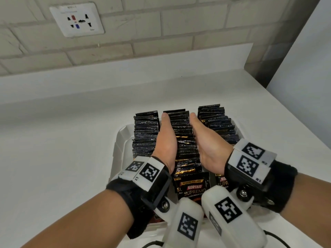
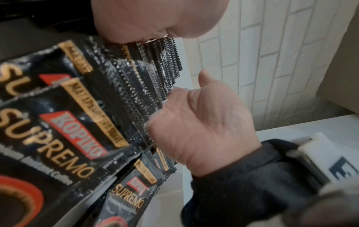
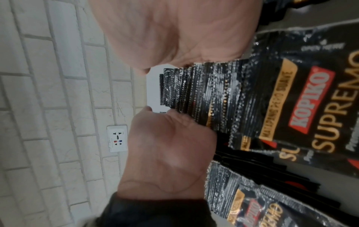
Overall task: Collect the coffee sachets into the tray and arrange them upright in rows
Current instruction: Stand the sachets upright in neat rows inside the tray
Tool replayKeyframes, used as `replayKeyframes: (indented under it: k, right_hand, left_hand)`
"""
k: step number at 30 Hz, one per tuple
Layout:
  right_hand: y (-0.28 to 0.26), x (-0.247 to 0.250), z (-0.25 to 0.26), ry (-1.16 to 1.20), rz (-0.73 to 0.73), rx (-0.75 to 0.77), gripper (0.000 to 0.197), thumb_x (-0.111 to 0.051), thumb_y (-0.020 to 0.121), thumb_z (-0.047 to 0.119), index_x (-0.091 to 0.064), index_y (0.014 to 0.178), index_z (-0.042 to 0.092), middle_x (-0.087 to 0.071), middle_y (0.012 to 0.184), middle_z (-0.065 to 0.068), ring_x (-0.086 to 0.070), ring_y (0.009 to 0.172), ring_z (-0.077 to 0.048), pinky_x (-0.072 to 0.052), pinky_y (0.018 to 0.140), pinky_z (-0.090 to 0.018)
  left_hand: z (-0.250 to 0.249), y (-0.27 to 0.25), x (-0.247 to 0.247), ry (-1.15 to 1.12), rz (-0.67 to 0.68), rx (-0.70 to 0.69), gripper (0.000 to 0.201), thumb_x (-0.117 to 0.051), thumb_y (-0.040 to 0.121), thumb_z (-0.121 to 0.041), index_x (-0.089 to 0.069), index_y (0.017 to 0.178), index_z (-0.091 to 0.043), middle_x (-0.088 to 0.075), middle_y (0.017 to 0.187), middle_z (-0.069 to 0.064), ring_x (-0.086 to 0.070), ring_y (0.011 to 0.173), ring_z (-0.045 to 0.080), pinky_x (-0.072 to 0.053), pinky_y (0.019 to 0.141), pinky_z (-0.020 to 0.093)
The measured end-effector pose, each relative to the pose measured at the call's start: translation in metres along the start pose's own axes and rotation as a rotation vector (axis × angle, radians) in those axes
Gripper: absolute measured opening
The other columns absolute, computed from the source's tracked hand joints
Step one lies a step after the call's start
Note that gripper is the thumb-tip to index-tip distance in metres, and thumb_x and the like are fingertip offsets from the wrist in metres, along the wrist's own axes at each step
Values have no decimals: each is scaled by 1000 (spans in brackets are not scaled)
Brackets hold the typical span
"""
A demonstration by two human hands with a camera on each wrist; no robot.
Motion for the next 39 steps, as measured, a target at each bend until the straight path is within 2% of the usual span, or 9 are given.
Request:
replayKeyframes:
  k: [2, 8, 11, 14, 17, 20, 26, 33, 39]
  right_hand:
    - [3, 0, 3, 26, 7, 14, 72, -28, 88, 65, -17, 147, 24, -19, 154, 2, -19, 140, -15, -18, 114, -36]
    - [8, -9, 13, 60, 27, 33, 85, -29, 80, 76, -15, 148, 26, -15, 155, 5, -17, 141, -14, -16, 116, -43]
    - [6, -10, 13, 39, 33, 39, 85, -31, 79, 76, -19, 147, 25, -21, 153, 4, -21, 140, -14, -17, 116, -43]
    - [4, -11, 15, 26, 38, 47, 99, -36, 66, 83, -21, 146, 27, -21, 154, 3, -23, 140, -15, -19, 115, -44]
    - [-5, -6, 21, 28, 43, 54, 78, -29, 86, 68, -11, 148, 24, -11, 155, 4, -12, 142, -13, -10, 116, -35]
    - [-11, -1, 20, 22, 113, 48, 71, -23, 90, 62, -7, 148, 24, -8, 155, 3, -10, 142, -14, -10, 114, -35]
    - [-42, 10, 23, 72, 173, 64, 77, -27, 87, 64, 1, 148, 26, -3, 155, -6, -4, 143, -16, -9, 115, -37]
    - [-76, 8, 0, 54, 258, 24, 73, -40, 88, 49, -6, 148, 24, -10, 154, -10, -12, 142, -17, -16, 114, -33]
    - [-93, 18, -22, 37, 238, -17, 66, -49, 91, 15, -15, 147, 19, -24, 152, -9, -24, 140, -19, -22, 114, -36]
  left_hand:
    - [0, -1, -1, 2, -13, -6, 51, -25, 99, -48, -66, 100, -17, -70, 90, 4, -67, 78, 14, -54, 66, 23]
    - [-1, -4, 4, 65, -59, 3, 63, -23, 95, -59, -55, 129, -18, -62, 125, 6, -59, 114, 22, -41, 104, 42]
    - [-4, -6, 4, 75, -53, -3, 63, -23, 96, -58, -57, 127, -16, -63, 123, 7, -60, 112, 24, -41, 104, 42]
    - [-8, -10, 3, 95, -70, -12, 59, -22, 98, -53, -56, 127, -15, -62, 123, 8, -60, 111, 21, -44, 101, 40]
    - [-13, -14, 3, 164, -94, -55, 73, -22, 88, -64, -36, 144, -19, -44, 145, 4, -44, 131, 20, -32, 111, 44]
    - [-20, -12, 5, 221, -126, -105, 76, -22, 88, -65, -33, 144, -16, -40, 146, 3, -41, 131, 23, -28, 112, 45]
    - [-14, -19, 6, 264, -70, -164, 108, -26, 53, -84, -33, 145, -26, -38, 149, 0, -37, 136, 19, -27, 112, 45]
    - [1, -53, 1, 348, -24, -150, 72, -23, 91, -65, -12, 151, -26, -17, 156, -9, -17, 143, 12, -11, 118, 37]
    - [13, -67, 1, 400, -23, -137, 65, -22, 97, -53, -4, 152, -23, -8, 158, -10, -9, 143, 6, -8, 114, 29]
Point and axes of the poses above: each hand's wrist, its own y-axis towards the middle knuckle, its own x-axis out of the back of the hand, z = x × y, the point moved 10 cm from there along y, towards the middle knuckle
